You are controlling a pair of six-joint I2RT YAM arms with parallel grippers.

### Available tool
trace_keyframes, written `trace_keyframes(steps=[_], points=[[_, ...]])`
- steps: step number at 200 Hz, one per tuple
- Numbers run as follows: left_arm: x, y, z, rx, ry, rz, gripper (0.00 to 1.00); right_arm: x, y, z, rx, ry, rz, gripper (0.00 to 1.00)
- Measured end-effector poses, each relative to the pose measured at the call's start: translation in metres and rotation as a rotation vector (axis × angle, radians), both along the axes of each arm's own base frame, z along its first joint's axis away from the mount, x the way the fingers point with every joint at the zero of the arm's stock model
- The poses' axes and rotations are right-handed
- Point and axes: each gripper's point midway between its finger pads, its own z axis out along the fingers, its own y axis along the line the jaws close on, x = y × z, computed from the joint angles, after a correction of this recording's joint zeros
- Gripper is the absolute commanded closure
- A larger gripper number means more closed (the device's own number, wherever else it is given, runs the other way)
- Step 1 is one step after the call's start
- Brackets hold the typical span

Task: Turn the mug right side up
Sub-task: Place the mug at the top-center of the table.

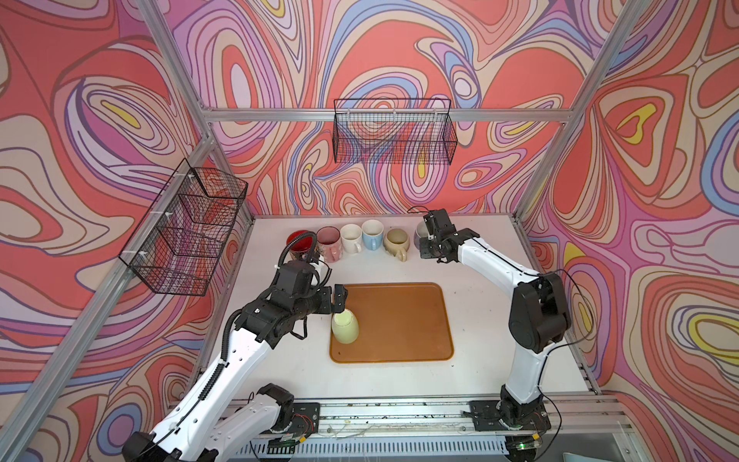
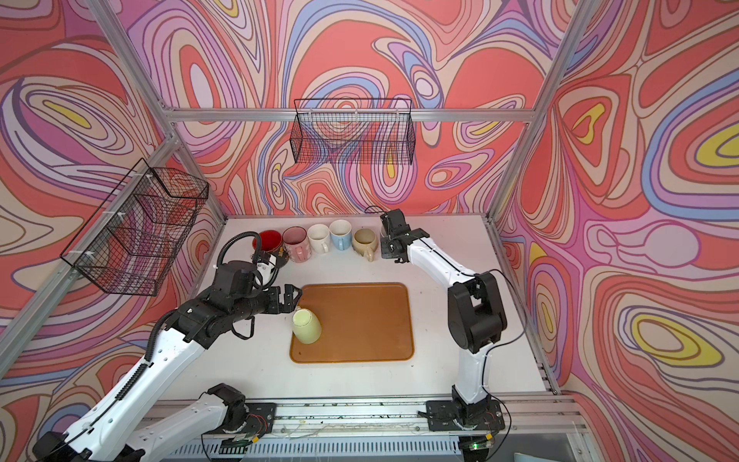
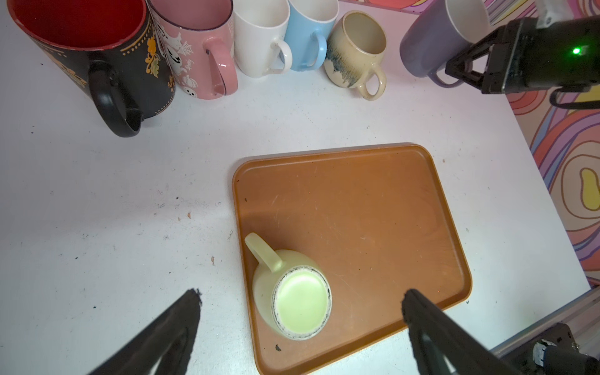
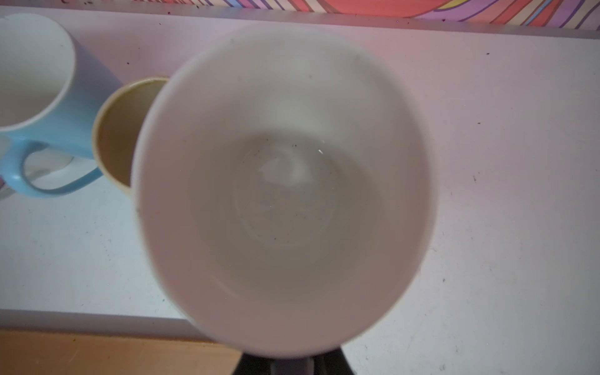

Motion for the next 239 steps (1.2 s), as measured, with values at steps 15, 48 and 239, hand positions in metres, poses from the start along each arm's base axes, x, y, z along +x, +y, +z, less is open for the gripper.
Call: trace_keyframes(steps=[15,48,239], points=[[-0.005,-0.001,-0.008,0.009,0.015,-0.027,0.0,0.007,-0.001,-0.012,-0.01,0.019,-0.003,1.0],[-0.019,0.0,-0.019,0.011,0.018,-0.069,0.0,0.02,-0.004,-0.03,-0.027,0.05,-0.007,1.0],[-0.023,-0.002,-0.066,0.072,0.244,-0.056,0.74,0.04,0.002,-0.066,-0.031,0.086,0.034,0.77]])
